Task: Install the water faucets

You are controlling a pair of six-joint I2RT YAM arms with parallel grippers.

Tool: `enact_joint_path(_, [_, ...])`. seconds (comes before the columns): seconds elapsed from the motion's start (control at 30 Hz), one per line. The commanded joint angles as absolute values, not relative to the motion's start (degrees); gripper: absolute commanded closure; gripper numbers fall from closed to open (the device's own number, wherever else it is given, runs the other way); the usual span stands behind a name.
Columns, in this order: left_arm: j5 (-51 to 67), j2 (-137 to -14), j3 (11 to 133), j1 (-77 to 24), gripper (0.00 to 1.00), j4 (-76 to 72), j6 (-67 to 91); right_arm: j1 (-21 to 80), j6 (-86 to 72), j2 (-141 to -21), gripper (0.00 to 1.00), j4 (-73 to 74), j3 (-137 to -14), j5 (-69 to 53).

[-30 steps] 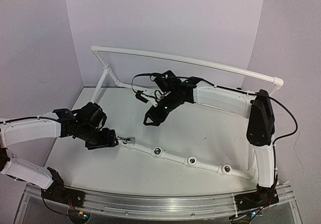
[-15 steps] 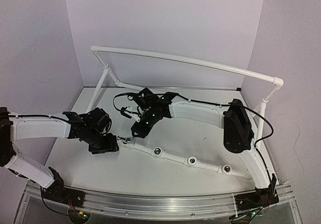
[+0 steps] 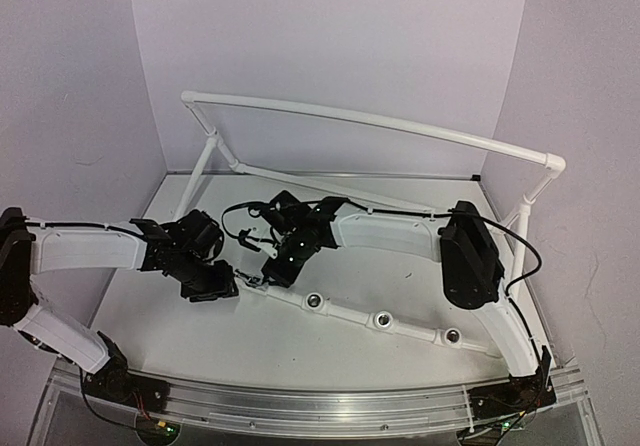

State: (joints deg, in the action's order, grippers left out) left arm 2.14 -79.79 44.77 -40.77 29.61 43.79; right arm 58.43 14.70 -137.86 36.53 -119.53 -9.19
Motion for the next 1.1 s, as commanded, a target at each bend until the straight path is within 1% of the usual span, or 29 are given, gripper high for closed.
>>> enact_joint_path(0.0, [2.8, -81.1, 48.1, -39.5, 0.48, 25.1, 42.2, 60.8, 15.9, -134.3, 0.51, 37.1, -117.4, -11.9])
enact_joint_path(0.3, [4.2, -83.1, 49.4, -38.9, 0.49, 23.9, 41.0, 62.2, 16.6, -133.3, 0.52, 37.0, -117.8, -12.5])
enact_joint_path(0.37, [4.5, -83.1, 49.4, -38.9, 0.49, 23.6, 41.1, 62.4, 16.5, -133.3, 0.52, 37.0, -117.9, -13.2])
enact_joint_path(0.47, [4.6, -81.0, 48.7, -39.0, 0.45, 23.5, 41.5, 62.2, 17.1, -131.7, 0.51, 37.1, -116.2, -11.2])
enact_joint_path(0.57, [4.0, -76.4, 47.8, -39.1, 0.38, 24.2, 42.2, 60.2, 17.5, -128.4, 0.5, 37.0, -112.7, -10.1])
enact_joint_path(0.7, [2.0, -69.0, 46.4, -40.3, 0.22, 25.7, 44.2, 55.5, 17.2, -123.0, 0.46, 36.9, -107.5, -11.1])
enact_joint_path(0.77, [0.6, -66.4, 46.5, -41.8, 0.15, 26.9, 45.6, 54.0, 17.5, -119.8, 0.42, 37.0, -104.2, -11.9])
enact_joint_path(0.9, [-2.6, -63.2, 46.4, -43.4, 0.04, 28.1, 49.2, 52.9, 18.1, -114.0, 0.31, 37.0, -97.1, -12.5])
enact_joint_path(0.97, [-3.2, -62.4, 46.0, -44.0, 0.01, 27.3, 51.3, 52.7, 18.6, -111.5, 0.26, 37.0, -93.6, -12.5])
enact_joint_path(1.07, [-2.5, -63.0, 44.3, -44.9, 0.0, 23.5, 55.8, 52.6, 19.2, -108.9, 0.22, 36.9, -88.0, -12.0])
